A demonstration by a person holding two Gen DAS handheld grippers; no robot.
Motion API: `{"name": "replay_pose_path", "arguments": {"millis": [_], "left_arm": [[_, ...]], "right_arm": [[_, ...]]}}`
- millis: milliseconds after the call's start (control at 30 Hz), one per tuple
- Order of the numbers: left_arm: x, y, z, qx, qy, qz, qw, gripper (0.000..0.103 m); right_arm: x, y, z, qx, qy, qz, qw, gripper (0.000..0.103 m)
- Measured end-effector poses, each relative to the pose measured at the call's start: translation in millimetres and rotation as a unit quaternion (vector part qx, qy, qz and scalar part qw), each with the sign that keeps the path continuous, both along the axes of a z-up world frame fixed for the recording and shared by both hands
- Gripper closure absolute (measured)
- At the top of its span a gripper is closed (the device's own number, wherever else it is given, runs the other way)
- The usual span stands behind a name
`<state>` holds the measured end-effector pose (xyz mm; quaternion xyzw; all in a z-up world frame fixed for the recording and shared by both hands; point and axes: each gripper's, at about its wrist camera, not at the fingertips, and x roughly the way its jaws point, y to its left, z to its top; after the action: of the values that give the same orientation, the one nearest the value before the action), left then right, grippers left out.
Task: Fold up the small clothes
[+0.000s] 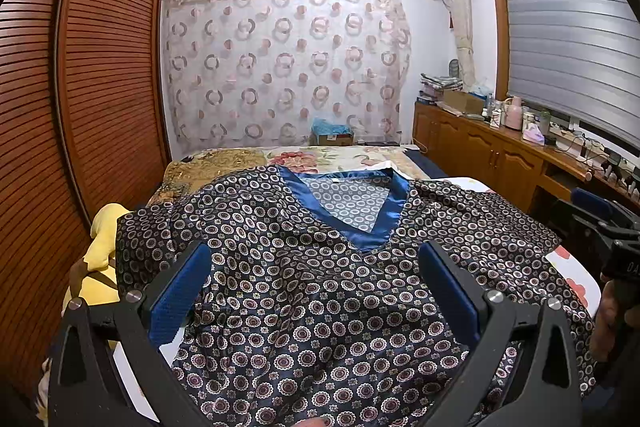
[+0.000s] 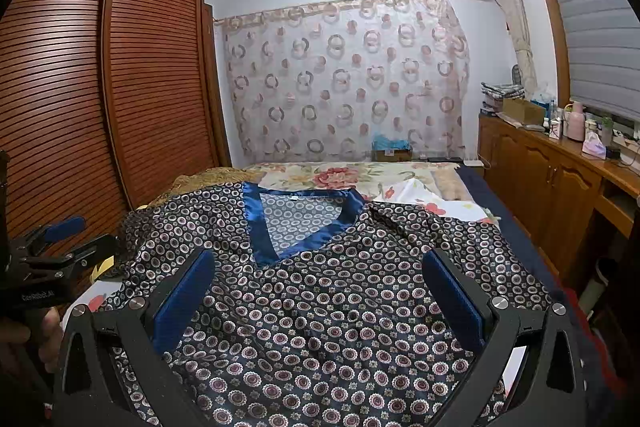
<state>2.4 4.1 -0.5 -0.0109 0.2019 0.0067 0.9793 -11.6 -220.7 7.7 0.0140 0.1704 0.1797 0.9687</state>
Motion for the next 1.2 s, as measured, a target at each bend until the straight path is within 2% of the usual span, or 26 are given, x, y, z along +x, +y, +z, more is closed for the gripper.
{"name": "replay_pose_path", "arguments": {"millis": [1200], "left_arm": [[-5.0, -0.5, 0.8, 0.000, -0.006, -0.002, 1.0000, 0.000]], "right_arm": [[1.8, -0.6, -2.4, 0.002, 0.001, 0.004, 1.000, 0.000]]}}
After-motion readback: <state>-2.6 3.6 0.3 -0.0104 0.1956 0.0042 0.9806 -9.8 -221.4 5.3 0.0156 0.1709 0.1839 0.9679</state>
